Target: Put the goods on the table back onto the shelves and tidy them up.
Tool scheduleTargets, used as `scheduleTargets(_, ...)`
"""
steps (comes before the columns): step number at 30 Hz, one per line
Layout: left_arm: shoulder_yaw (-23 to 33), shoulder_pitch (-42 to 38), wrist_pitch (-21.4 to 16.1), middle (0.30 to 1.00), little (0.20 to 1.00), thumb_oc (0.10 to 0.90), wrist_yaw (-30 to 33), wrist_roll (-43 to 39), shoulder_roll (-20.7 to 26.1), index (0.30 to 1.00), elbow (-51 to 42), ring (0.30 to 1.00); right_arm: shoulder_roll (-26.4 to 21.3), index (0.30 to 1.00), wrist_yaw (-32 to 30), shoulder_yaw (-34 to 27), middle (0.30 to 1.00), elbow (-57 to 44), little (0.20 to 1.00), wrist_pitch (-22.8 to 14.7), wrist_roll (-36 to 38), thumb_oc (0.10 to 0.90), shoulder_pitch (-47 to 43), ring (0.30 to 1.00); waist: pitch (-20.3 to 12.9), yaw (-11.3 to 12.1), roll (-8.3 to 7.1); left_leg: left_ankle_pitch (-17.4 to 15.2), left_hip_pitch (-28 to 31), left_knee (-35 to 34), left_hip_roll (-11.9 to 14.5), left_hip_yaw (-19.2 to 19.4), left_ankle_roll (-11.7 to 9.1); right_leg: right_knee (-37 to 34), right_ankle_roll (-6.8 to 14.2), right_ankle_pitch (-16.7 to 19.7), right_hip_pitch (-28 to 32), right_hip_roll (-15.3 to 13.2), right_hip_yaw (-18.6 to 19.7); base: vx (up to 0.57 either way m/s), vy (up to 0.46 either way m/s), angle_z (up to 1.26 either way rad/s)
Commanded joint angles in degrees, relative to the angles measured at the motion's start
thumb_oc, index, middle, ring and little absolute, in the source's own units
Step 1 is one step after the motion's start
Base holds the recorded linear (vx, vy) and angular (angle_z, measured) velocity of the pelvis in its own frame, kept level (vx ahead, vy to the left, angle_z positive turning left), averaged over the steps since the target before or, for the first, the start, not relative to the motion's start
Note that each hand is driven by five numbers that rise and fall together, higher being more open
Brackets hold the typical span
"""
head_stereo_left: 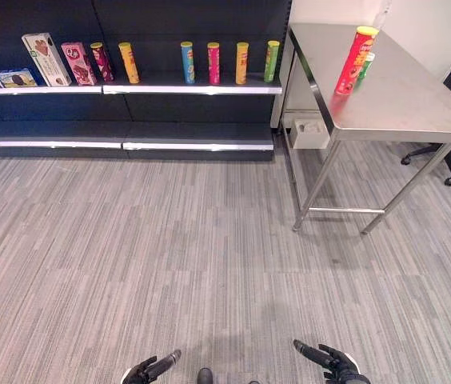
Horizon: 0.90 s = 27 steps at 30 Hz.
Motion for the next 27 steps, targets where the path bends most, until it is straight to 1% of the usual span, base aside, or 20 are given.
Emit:
scheduleTargets(1,0.3,-4.5,-3.1,0.9,0.9,0.8,1.0,-0.5,1.5,0.9,-0.4,0.9,-2.0,0.9,-0.6,-0.1,0.9,-1.5,0.9,-2.2,1.3,0.8,-2.1,0.9,0.3,1.5,-1.93,-6.3,2.9,0.1,2.9,2.9,-4.0,-0.6,7.6,-2.5,-0.3,-5.2,-2.4,0.0,0.0,0.0)
scheduleTargets(9,0.0,-5.4,-3.2,0.9,0.9,0.8,1.5,0.0,1.7,0.9,-0.9,0.9,-2.0,0.9,-0.7,0.3,0.9,-0.7,0.9,-2.0,0.9,0.8,-1.9,0.9,0.7,1.3,-1.95,-6.2,3.1,0.1,3.2,3.0,-4.0,-0.6,7.6,-2.5,-0.5,-4.9,-2.1,-0.01,-0.011,-0.02)
scheduleTargets(11,-0.2,-5.4,-3.2,0.9,0.9,0.8,1.2,0.1,1.8,0.9,-1.4,0.9,-2.3,0.9,-0.1,1.5,0.9,-0.9,0.9,-1.8,-0.6,0.8,-1.9,0.9,0.9,1.3,-1.89,-6.1,2.9,0.1,3.2,2.8,-4.0,-0.6,7.5,-2.4,-0.8,-4.8,-1.8,-0.02,-0.025,-0.05)
scheduleTargets(15,-0.6,-5.8,-3.2,0.9,0.9,0.8,1.1,0.9,2.1,0.9,-1.3,0.9,-2.4,0.9,0.3,2.3,0.9,-1.7,0.9,-1.6,-1.2,0.8,-1.8,0.9,1.1,1.2,-1.89,-5.9,2.5,0.1,3.3,2.7,-4.0,-0.6,7.5,-2.3,-1.3,-4.6,-1.5,-0.03,-0.044,-0.02)
scheduleTargets(16,-0.6,-6.2,-3.1,0.9,0.9,0.8,1.3,0.8,2.1,0.9,-1.3,0.9,-2.3,0.9,0.4,2.4,0.9,-1.7,0.9,-1.5,-1.2,0.8,-1.8,0.9,1.5,1.1,-1.68,-5.6,1.8,0.1,3.4,2.9,-4.1,-0.6,7.4,-2.1,-2.0,-4.4,-1.2,-0.03,-0.038,-0.02)
scheduleTargets(24,-0.6,-6.2,-3.2,0.9,0.9,0.8,1.2,0.6,1.8,0.9,-0.3,0.9,-2.4,0.9,0.4,2.6,0.9,-0.9,0.9,-1.5,-1.1,0.8,-1.9,0.9,2.5,1.1,-1.61,-5.0,2.0,0.1,4.4,3.1,-4.6,-0.6,6.9,-2.5,-2.1,-3.6,-1.2,0.0,-0.058,-0.02)
scheduleTargets(25,-0.9,-6.8,-3.2,0.9,0.9,0.8,1.1,0.0,1.8,0.9,-0.3,0.9,-2.6,0.9,0.3,2.5,0.9,-0.6,0.9,-1.7,-0.6,0.8,-2.3,0.9,4.0,1.3,-2.09,-5.8,-0.7,5.3,4.7,2.8,-5.1,-0.6,6.3,-2.7,-2.1,-3.6,-1.2,-0.1,-0.14,0.05)
scheduleTargets(27,-1.2,-7.6,-3.2,0.9,0.9,0.8,1.1,-0.9,1.8,0.9,-0.7,0.9,-3.2,0.9,0.2,2.3,0.9,-0.9,0.9,-2.0,0.0,0.8,-2.8,0.9,5.9,1.3,-2.93,-6.9,-5.8,14.4,4.9,3.0,-6.2,-0.6,5.5,-3.1,-2.0,-4.0,-1.9,-0.09,-0.141,0.1)
